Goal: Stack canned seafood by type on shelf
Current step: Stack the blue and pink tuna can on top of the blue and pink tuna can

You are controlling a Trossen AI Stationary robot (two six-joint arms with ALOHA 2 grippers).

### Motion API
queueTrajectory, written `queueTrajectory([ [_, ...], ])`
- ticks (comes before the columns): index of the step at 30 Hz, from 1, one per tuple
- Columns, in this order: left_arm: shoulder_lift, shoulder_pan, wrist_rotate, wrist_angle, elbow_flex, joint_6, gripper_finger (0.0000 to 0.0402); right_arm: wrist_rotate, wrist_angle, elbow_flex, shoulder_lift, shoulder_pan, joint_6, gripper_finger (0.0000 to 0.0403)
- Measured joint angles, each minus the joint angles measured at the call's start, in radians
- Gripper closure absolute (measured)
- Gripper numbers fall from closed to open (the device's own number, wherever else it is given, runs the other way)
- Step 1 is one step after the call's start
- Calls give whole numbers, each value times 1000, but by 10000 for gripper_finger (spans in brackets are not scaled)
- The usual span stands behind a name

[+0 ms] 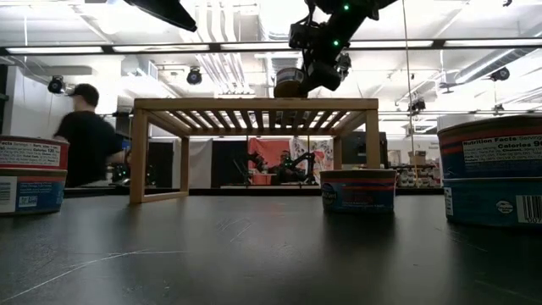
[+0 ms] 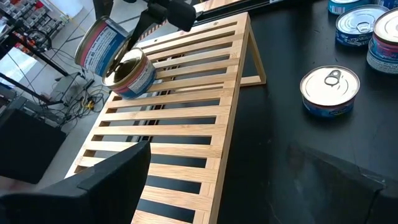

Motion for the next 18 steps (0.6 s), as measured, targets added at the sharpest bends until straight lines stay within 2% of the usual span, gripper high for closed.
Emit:
queueTrajectory([
  [6,0,0,0,0,0,0,47,0,-2,0,0,0,-12,210],
  [18,0,0,0,0,0,-2,47,-7,-13,-1,1,0,-17,183],
])
